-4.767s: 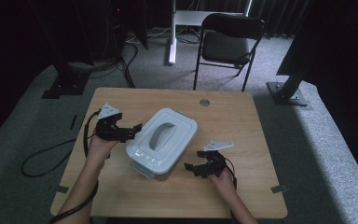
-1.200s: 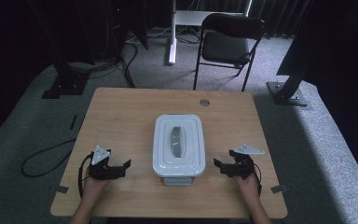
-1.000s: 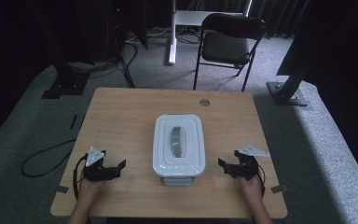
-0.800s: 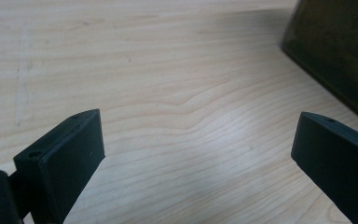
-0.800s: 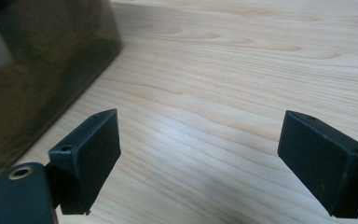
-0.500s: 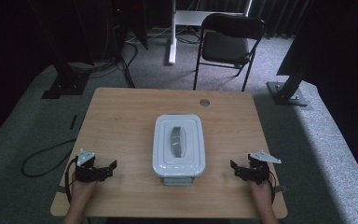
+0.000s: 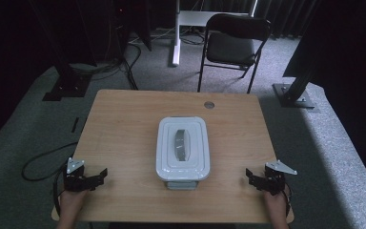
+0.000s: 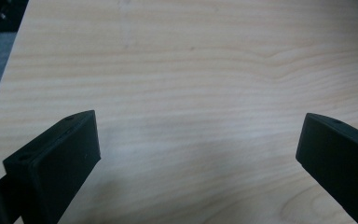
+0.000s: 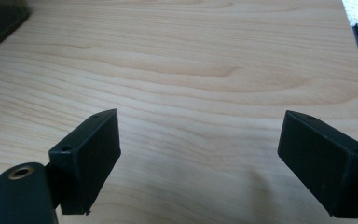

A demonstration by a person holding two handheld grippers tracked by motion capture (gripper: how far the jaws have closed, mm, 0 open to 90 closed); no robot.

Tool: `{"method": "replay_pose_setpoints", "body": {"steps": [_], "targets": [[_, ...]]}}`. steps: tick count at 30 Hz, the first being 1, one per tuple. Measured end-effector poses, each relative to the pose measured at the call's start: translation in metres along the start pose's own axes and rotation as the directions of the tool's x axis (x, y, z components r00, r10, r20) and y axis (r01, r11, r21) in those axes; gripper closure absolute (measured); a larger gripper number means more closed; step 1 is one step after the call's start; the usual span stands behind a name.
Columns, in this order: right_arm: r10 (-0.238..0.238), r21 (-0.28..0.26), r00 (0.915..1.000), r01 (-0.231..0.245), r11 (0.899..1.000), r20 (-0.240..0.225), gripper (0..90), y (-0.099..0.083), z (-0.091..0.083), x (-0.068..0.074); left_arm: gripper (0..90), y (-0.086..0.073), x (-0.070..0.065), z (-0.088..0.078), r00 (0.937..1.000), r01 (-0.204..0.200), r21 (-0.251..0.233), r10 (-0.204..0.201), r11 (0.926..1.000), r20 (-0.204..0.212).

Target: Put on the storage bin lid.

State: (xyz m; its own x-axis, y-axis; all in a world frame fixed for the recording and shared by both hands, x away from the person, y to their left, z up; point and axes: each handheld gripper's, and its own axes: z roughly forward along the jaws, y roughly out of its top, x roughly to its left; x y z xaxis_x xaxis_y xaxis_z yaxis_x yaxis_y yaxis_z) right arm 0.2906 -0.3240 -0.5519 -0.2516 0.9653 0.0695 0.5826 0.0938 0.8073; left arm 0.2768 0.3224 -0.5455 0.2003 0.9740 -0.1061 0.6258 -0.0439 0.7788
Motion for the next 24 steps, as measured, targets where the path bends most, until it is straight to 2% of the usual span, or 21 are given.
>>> {"method": "replay_pose_setpoints", "body": {"steps": [6, 11, 13, 16, 18, 22, 24], "targets": [[0.024, 0.001, 0.9997, -0.024, 1.000, -0.001, 12.2, -0.004, -0.004, -0.005, 0.4, -0.006, 0.003, -0.004, 0.9996, 0.016, 0.037, -0.015, 0.9992, -0.026], [0.029, 0.010, 0.9984, -0.029, 1.000, 0.049, 12.2, -0.012, -0.011, -0.006, 0.4, -0.012, 0.006, -0.011, 0.9976, 0.020, 0.040, -0.017, 0.9990, -0.067], [0.035, 0.009, 0.9980, -0.036, 0.999, 0.053, 12.2, -0.015, -0.013, -0.007, 0.4, -0.014, 0.008, -0.012, 0.9964, 0.020, 0.046, -0.016, 0.9988, -0.083], [0.049, 0.005, 0.9964, -0.049, 0.999, 0.069, 12.2, -0.017, -0.016, -0.010, 0.4, -0.017, 0.007, -0.016, 0.9961, 0.018, 0.036, -0.014, 0.9992, -0.087], [0.059, 0.003, 0.9952, -0.060, 0.998, 0.078, 12.2, -0.017, -0.016, -0.011, 0.4, -0.019, 0.007, -0.018, 0.9941, 0.014, 0.032, -0.010, 0.9994, -0.108], [0.044, 0.016, 0.9935, -0.046, 0.999, 0.105, 12.2, -0.017, -0.016, -0.011, 0.4, -0.022, 0.006, -0.020, 0.9913, 0.011, 0.038, -0.006, 0.9992, -0.132], [0.058, 0.025, 0.9912, -0.062, 0.998, 0.119, 12.2, -0.018, -0.014, -0.013, 0.4, -0.023, 0.005, -0.020, 0.9874, 0.005, 0.039, 0.002, 0.9992, -0.158]]}}
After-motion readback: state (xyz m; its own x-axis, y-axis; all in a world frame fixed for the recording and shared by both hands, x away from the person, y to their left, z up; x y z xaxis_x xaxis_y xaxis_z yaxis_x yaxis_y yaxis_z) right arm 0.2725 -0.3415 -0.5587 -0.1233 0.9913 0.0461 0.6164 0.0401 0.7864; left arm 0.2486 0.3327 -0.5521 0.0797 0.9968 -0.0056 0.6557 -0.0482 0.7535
